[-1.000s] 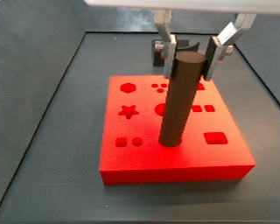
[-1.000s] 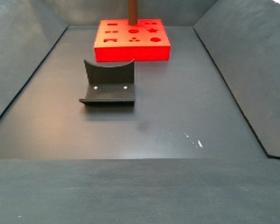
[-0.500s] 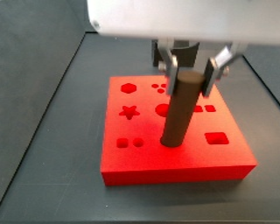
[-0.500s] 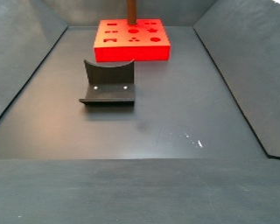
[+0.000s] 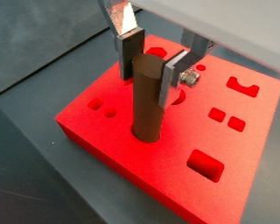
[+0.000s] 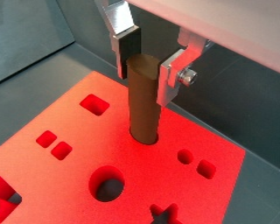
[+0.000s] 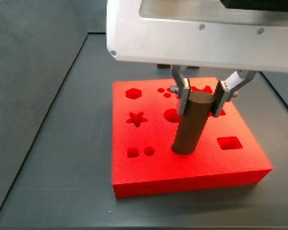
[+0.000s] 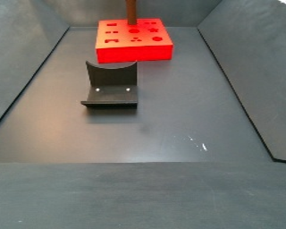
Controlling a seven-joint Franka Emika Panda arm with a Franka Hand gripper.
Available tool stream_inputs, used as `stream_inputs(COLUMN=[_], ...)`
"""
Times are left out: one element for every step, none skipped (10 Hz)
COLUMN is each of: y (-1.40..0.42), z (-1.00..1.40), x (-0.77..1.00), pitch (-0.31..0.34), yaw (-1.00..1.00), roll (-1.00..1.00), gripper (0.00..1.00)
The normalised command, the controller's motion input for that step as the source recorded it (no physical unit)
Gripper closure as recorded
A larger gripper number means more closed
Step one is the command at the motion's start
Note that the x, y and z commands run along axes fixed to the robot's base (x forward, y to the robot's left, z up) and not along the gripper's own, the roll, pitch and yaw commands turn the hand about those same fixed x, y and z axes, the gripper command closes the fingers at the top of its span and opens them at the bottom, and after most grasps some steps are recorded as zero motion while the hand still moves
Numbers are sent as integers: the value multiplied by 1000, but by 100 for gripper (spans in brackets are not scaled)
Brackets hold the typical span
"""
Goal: Insert the oval object.
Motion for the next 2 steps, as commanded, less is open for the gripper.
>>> stream_inputs(y=[-11, 0], z=[0, 0], x=[0, 0], pitch=[0, 0], yaw=[0, 0], roll=[6, 0], gripper=[100, 100])
